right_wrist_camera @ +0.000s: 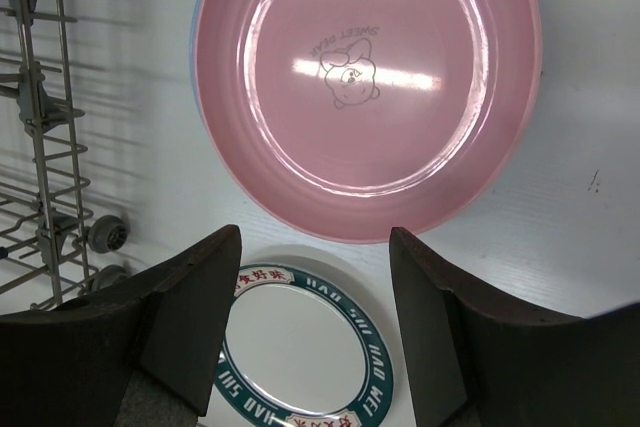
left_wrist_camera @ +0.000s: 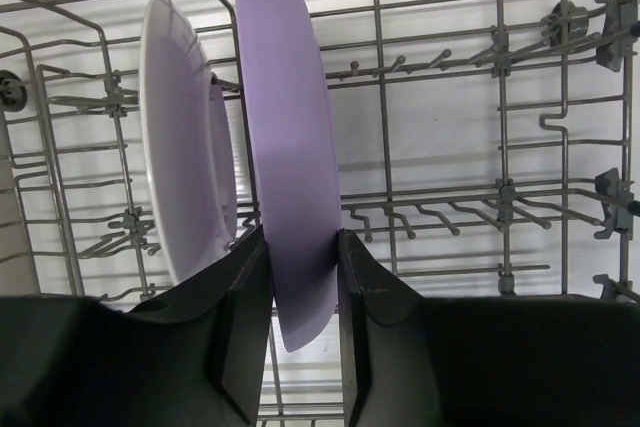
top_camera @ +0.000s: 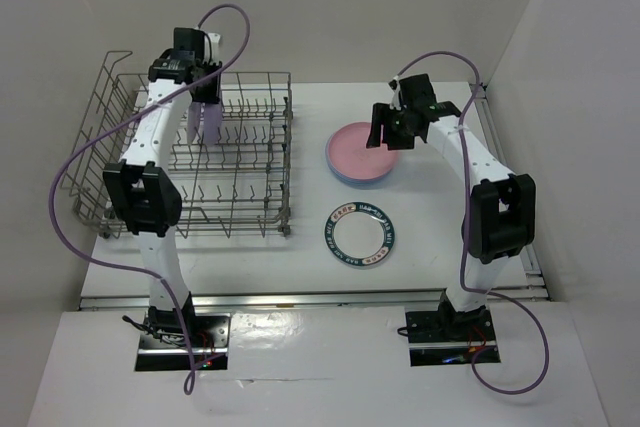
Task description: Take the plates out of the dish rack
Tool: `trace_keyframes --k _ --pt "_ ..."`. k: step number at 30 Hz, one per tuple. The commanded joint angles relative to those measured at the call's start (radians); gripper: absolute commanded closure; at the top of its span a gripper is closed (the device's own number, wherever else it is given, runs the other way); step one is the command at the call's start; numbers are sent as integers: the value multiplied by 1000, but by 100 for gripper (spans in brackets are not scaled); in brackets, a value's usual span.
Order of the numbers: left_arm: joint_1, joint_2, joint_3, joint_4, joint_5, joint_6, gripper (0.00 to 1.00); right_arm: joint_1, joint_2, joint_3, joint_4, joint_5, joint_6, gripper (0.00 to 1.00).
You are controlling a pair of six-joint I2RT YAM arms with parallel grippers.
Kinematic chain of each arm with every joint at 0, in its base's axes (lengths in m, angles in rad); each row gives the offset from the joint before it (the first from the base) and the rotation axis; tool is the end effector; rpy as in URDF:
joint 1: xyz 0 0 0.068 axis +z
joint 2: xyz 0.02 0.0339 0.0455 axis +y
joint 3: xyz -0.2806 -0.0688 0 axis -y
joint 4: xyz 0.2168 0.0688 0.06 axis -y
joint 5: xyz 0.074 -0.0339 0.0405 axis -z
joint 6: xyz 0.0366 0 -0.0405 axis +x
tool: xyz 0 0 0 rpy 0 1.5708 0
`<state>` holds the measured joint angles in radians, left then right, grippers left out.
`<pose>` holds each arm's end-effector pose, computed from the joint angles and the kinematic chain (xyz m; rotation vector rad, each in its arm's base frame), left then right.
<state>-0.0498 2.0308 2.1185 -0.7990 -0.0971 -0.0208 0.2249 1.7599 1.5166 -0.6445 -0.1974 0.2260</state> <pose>0.4386 -0.0183 0.3716 -0.0177 2.2791 0.0738 0.3561 0.0888 0.3099 -0.0861 2.4840 0.4371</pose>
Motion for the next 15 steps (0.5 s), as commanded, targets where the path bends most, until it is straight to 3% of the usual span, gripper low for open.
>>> trace_keyframes --k 1,4,10,15 --pt "-1 52 96 -63 -1 16 83 17 -45 -10 -12 10 -13 32" --pt "-1 62 122 -81 17 7 100 17 -56 -10 -12 10 -13 32" --pt "19 -9 141 -82 155 7 100 17 -56 -1 -12 10 -13 32" --pt "28 -104 127 35 250 53 100 17 -56 30 -30 10 -13 32"
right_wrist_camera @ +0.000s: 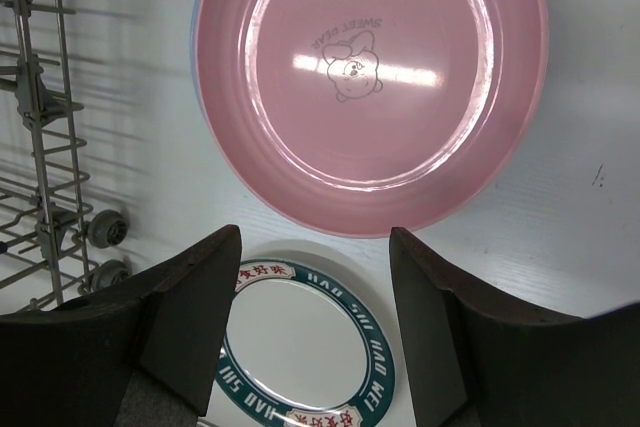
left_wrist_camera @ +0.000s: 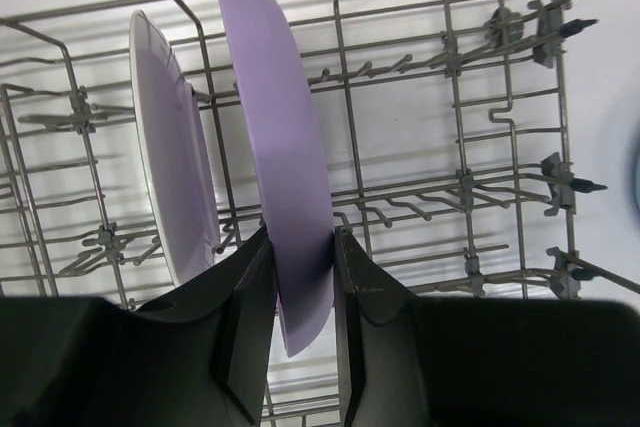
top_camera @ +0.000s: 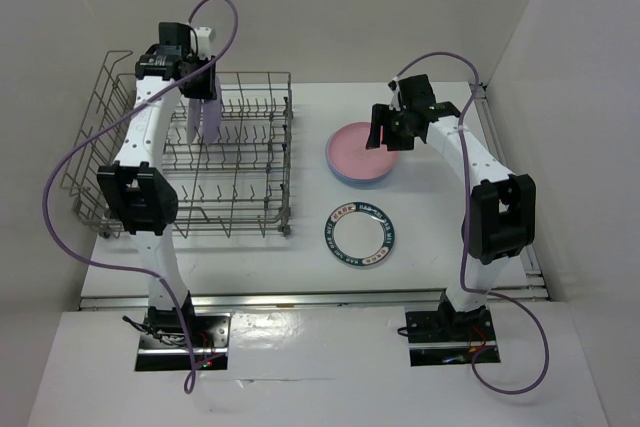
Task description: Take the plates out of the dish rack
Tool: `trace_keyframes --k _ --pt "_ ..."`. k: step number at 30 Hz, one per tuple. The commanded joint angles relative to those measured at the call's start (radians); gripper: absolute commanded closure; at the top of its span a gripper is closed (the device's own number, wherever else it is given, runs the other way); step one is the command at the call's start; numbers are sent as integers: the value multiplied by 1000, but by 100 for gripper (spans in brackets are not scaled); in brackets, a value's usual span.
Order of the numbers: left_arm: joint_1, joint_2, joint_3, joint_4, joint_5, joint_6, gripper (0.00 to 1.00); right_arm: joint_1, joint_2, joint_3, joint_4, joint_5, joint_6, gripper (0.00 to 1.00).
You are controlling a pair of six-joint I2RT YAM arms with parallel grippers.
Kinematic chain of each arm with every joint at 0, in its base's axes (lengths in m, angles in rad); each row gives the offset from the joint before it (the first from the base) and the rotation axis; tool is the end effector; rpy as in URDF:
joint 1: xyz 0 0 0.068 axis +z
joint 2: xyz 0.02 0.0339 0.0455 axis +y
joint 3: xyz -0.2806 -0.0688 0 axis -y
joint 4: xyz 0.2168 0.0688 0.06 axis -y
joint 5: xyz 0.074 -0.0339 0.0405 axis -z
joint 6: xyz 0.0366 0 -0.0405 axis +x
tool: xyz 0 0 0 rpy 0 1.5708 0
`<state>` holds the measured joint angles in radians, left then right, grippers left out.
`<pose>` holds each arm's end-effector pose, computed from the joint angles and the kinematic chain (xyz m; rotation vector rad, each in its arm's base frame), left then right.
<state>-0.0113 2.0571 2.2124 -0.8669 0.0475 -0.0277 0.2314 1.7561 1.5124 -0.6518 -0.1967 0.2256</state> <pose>0.4397 -0.0067 0.3822 0.0061 2.2825 -0.0746 0.3539 0.0907 0.3094 -0.0936 2.4921 0.4377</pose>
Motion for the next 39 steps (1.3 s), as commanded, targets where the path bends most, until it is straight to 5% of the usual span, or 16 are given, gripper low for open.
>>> trace_keyframes --k 1,18,26,39 --pt "-10 -141 33 103 115 60 100 11 -52 46 -23 10 -12 32" --pt "65 -74 115 111 129 -4 100 11 -33 101 -52 0 -12 32" --pt "178 4 164 100 346 -97 100 29 -33 118 -72 0 -3 32" --pt "131 -90 162 48 532 -6 100 75 -1 192 -95 43 40 32"
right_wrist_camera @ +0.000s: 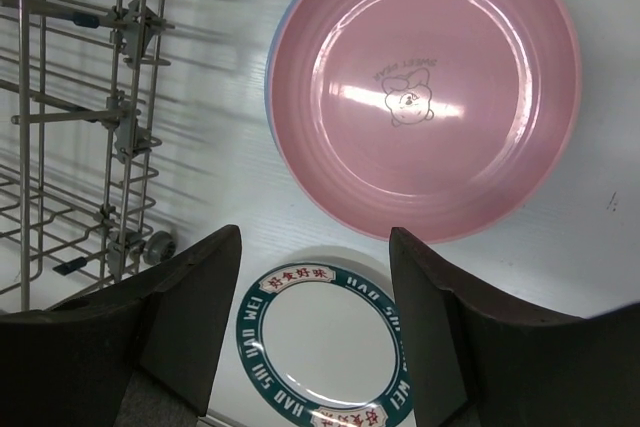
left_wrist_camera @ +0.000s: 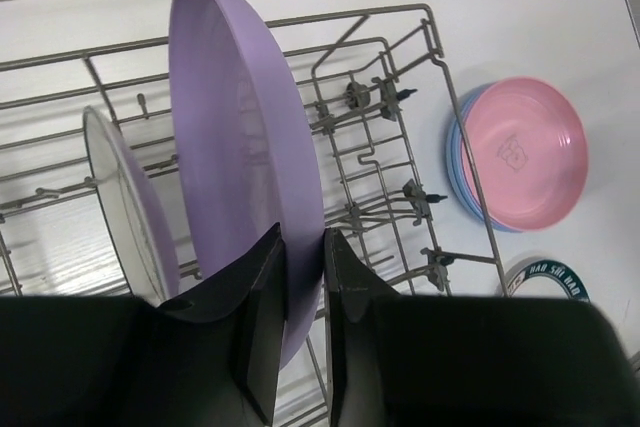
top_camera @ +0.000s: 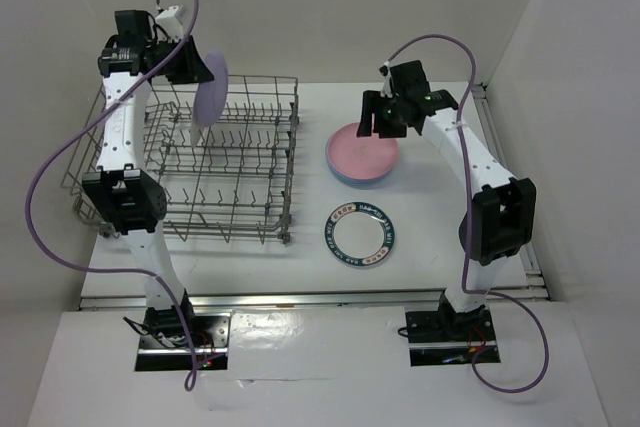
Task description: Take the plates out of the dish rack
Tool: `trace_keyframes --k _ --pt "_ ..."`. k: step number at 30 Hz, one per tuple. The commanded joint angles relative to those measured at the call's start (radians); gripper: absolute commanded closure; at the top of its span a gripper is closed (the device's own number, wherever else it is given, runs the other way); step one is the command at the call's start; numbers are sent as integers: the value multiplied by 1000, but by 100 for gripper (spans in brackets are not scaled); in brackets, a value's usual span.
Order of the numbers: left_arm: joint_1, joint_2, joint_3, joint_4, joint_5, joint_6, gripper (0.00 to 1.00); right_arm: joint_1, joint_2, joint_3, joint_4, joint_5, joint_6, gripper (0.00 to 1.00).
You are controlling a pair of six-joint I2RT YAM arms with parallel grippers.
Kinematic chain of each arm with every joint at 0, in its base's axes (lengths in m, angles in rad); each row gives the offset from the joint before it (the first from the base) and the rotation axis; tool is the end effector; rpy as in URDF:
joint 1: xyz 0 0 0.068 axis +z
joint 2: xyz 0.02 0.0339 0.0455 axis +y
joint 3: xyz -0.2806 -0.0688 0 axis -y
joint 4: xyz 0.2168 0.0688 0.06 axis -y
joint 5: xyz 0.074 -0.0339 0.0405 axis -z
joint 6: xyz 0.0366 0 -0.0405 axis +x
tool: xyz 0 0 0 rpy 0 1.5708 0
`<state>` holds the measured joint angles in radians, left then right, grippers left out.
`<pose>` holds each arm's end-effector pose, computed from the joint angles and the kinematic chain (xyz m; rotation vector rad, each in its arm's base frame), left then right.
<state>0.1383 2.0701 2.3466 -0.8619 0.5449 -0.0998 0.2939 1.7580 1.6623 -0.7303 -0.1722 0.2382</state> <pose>0.4328 0.0411 0.4186 0.0630 2.1111 -0.5619 0.3508 0.1127 0.3473 -0.1495 2.4255 0.4517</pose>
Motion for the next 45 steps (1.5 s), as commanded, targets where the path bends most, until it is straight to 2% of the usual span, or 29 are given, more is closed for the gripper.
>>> trace_keyframes --k 1,4,8,13,15,20,22,25,28,29,33,39,42,44,45 --pt "-35 -117 28 43 35 66 100 13 -14 42 -2 29 38 32" --pt "-84 -166 28 43 -6 92 100 4 -49 42 32 8 93 31" --pt "-183 -217 -27 69 -163 192 100 -32 -107 30 142 -73 136 31" --pt "-284 -217 -18 34 -256 288 100 -32 -118 60 143 -92 145 31" --pt "-360 -226 -79 24 -290 348 100 -41 -118 73 143 -101 154 31" --pt "-529 -269 -251 109 -532 443 100 -116 -143 51 222 -192 223 29" --pt "-606 -269 -328 168 -644 486 100 -173 -143 25 285 -258 269 25" --pt "-702 -291 -416 262 -746 540 100 -216 -105 25 364 -436 318 18" --pt "-794 -314 -515 354 -861 606 100 -216 -49 51 387 -535 328 2" --pt "-818 -323 -545 429 -922 627 100 -216 -36 51 397 -574 338 0" --pt "-913 -349 -668 534 -987 700 100 -216 9 41 407 -635 339 0" --pt "-1005 -331 -690 518 -996 700 100 -165 69 18 428 -658 319 0" --pt "-1034 -320 -701 518 -1007 700 100 -147 80 -13 439 -658 319 4" --pt "-1034 -320 -689 518 -1007 690 100 -147 89 -30 460 -671 328 12" --pt "-1034 -320 -688 509 -1007 690 100 -147 89 -48 471 -688 337 25"
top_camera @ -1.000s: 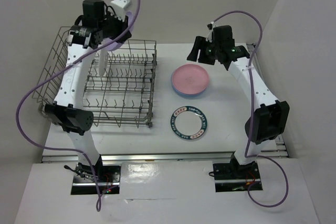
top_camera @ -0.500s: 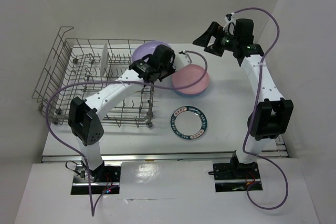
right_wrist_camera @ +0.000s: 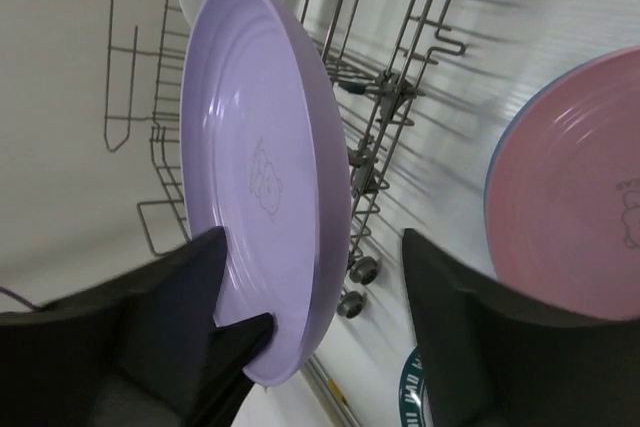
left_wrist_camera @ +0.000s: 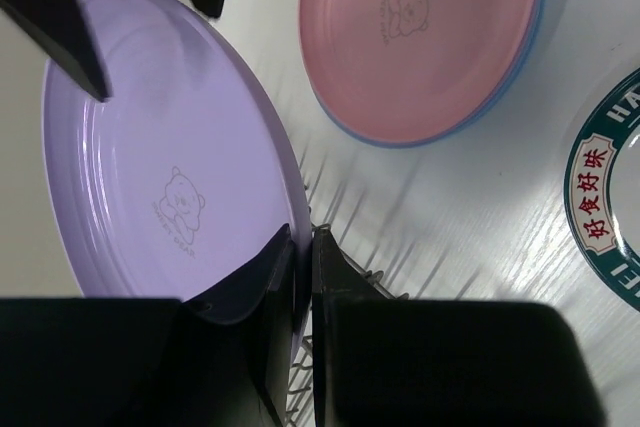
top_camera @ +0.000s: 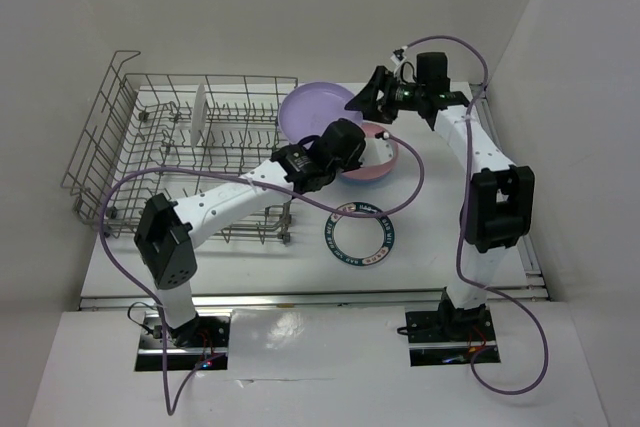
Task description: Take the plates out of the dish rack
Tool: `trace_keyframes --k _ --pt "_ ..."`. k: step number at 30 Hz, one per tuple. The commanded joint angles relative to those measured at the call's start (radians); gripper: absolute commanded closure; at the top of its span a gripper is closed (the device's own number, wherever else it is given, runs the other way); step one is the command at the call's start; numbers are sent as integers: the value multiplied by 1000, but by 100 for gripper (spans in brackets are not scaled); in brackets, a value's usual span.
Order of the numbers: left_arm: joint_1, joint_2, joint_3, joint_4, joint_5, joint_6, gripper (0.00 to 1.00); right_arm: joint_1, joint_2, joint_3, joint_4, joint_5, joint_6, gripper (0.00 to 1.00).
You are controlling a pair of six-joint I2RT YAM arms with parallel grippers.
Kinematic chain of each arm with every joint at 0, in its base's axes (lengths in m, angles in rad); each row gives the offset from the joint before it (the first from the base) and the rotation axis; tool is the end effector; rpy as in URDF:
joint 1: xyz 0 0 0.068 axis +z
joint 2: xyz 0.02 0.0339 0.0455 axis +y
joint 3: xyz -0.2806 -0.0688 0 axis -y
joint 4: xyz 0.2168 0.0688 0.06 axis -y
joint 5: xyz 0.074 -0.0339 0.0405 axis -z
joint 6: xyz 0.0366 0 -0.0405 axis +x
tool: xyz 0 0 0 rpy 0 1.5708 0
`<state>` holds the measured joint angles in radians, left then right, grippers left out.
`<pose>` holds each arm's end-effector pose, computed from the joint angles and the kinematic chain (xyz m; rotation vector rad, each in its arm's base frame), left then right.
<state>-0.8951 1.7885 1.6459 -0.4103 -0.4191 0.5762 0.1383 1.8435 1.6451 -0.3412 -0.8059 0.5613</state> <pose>0.2588 -0.2990 0.3596 1.2048 1.6964 0.2508 0.3977 0.0820 0.3488 -0.0556 2.1749 1.2576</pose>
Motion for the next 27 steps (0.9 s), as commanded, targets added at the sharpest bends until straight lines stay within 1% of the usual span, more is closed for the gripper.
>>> trace_keyframes --k 1,3,4,6,7,10,12,13,14,15,16,17,18,19,21,22,23,25,26,27 --pt "-10 -29 12 47 -43 2 100 18 3 -42 99 -64 14 35" --pt "-10 -29 23 38 -43 2 100 18 3 -62 140 -82 35 58" --pt "-10 -29 23 38 -34 2 100 18 3 -62 140 -91 35 79" --pt "-19 -29 14 38 -43 2 100 27 3 -62 140 -92 35 98" --pt "-19 -29 14 38 -43 2 100 27 3 -62 128 -81 35 100" --pt "-19 -29 5 38 -43 2 100 27 3 -62 128 -72 35 100" --pt "-19 -29 15 10 -43 -7 100 27 3 -62 110 -49 35 100" --pt "-19 -29 15 10 -43 -19 93 27 -7 -62 110 -35 35 100" --pt "-19 -29 15 -2 -43 -33 81 27 -7 -71 96 -1 35 100" --pt "-19 -29 25 -21 -43 -53 67 27 -18 -71 96 19 35 100" --pt "-19 -29 38 -37 -27 -68 37 18 -29 -80 87 57 35 100" --pt "-19 -29 52 -59 -15 -87 22 18 -29 -80 87 74 35 100" --pt "-5 -29 90 -88 5 -108 8 -9 -41 -80 87 86 35 100" --pt "4 -29 113 -161 69 -157 0 -22 -41 -90 73 100 44 100" --pt "48 -38 178 -238 144 -202 0 -64 -41 -90 64 132 45 100" --pt "67 -47 193 -301 213 -232 0 -77 -53 -99 48 166 31 100" --pt "87 -61 204 -327 247 -246 0 -86 -53 -99 36 189 11 100" --pt "163 -81 218 -370 316 -285 0 -95 -53 -88 -39 250 -64 100" --pt "194 -90 218 -408 389 -294 0 -95 -53 -88 -71 317 -90 100" --pt "253 -113 227 -421 422 -303 0 -95 -53 -79 -125 350 -130 100"
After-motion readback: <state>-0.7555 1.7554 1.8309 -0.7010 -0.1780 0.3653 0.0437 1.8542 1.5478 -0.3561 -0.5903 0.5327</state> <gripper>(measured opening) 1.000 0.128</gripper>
